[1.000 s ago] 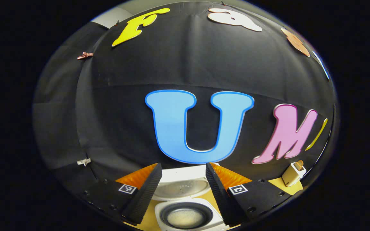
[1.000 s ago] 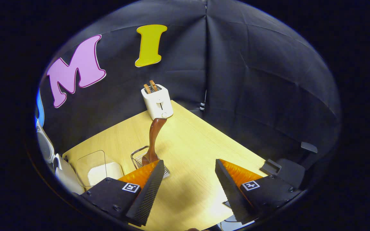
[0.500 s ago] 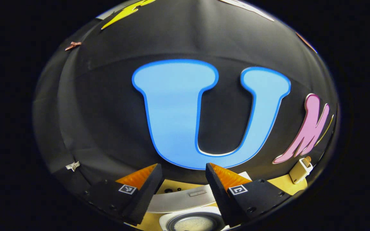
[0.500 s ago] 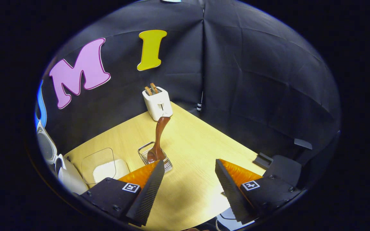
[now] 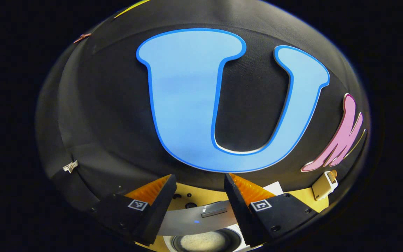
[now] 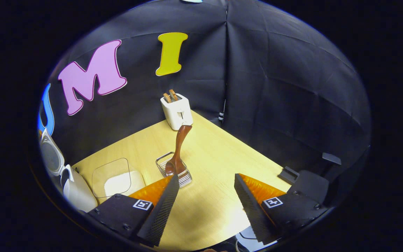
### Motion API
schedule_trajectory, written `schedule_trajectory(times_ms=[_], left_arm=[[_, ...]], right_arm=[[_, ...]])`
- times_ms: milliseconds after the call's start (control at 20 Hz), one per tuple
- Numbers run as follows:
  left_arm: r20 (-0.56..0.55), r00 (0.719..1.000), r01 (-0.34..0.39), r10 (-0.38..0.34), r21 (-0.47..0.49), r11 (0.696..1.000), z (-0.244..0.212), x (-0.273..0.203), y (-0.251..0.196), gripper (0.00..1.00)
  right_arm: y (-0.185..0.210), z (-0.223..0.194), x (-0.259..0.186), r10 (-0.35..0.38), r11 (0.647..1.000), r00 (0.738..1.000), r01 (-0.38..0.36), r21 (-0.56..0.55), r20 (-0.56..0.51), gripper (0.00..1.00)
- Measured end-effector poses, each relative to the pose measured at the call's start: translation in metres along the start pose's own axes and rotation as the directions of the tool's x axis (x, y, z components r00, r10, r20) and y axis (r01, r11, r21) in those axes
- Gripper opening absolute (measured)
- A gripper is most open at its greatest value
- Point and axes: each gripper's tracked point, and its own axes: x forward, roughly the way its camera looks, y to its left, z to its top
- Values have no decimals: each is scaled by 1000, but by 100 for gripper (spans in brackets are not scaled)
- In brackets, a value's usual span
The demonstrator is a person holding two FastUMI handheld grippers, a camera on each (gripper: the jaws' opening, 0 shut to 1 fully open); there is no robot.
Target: Close the left gripper, press the button to open the rice cooker; take a wooden spoon from the chopstick holder with the right hand, scoop a spoonful of rice and pour it into the rice cooker, then put the wooden spoon back into the chopstick holder.
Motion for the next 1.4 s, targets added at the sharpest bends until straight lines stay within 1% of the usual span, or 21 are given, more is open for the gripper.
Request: schedule_trajectory(times_ms=[100, 150, 200, 300, 450, 500, 550, 700, 800, 850, 900, 1000, 1100, 1300, 1400], left_arm=[[-25, 1000, 2, -2, -17, 1000, -13, -11, -6, 91], [-36, 999, 3, -4, -27, 1000, -20, -19, -9, 87], [-48, 999, 4, -5, -29, 1000, -28, -27, -12, 92], [-75, 997, 3, -6, -38, 999, -48, -44, -19, 92], [-152, 988, -1, -9, -70, 998, -100, -68, -34, 93], [-188, 982, -17, 2, -80, 997, -122, -75, -35, 92], [-215, 976, -29, 14, -66, 997, -143, -80, -38, 93], [-261, 964, -44, 47, 16, 999, -194, -92, -44, 92], [-289, 955, -66, 69, 21, 998, -224, -93, -50, 92], [-297, 952, -76, 77, 13, 997, -235, -94, -52, 88], [-305, 949, -80, 76, 1, 997, -245, -96, -55, 93], [-329, 941, -82, 76, -5, 997, -262, -98, -56, 93], [-326, 941, -86, 87, 17, 996, -268, -99, -54, 93], [-287, 951, -105, 118, 59, 993, -270, -95, -51, 93], [-261, 958, -104, 118, 67, 992, -270, -95, -51, 94]], right_arm=[[9, -4, 7, 32, 999, 999, -32, 2, -14, 98], [12, -5, 9, 47, 999, 999, -47, 1, -19, 98], [16, -6, 13, 62, 998, 998, -63, -1, -21, 99], [21, -10, 19, 90, 996, 995, -90, -5, -35, 99], [28, -24, 26, 132, 991, 988, -133, 2, -77, 98], [28, -28, 28, 143, 990, 986, -143, 4, -91, 99], [28, -30, 29, 152, 988, 983, -152, 5, -100, 99], [31, -31, 33, 177, 984, 978, -179, -8, -109, 99], [33, -34, 33, 193, 980, 975, -197, -28, -114, 99], [33, -37, 33, 198, 978, 973, -204, -37, -120, 99], [32, -39, 32, 204, 977, 971, -211, -42, -127, 99], [31, -42, 33, 211, 975, 968, -219, -47, -138, 99], [30, -45, 34, 216, 973, 965, -225, -49, -149, 99], [31, -50, 34, 224, 970, 961, -237, -64, -160, 99], [32, -54, 33, 230, 967, 959, -244, -70, -167, 99]])
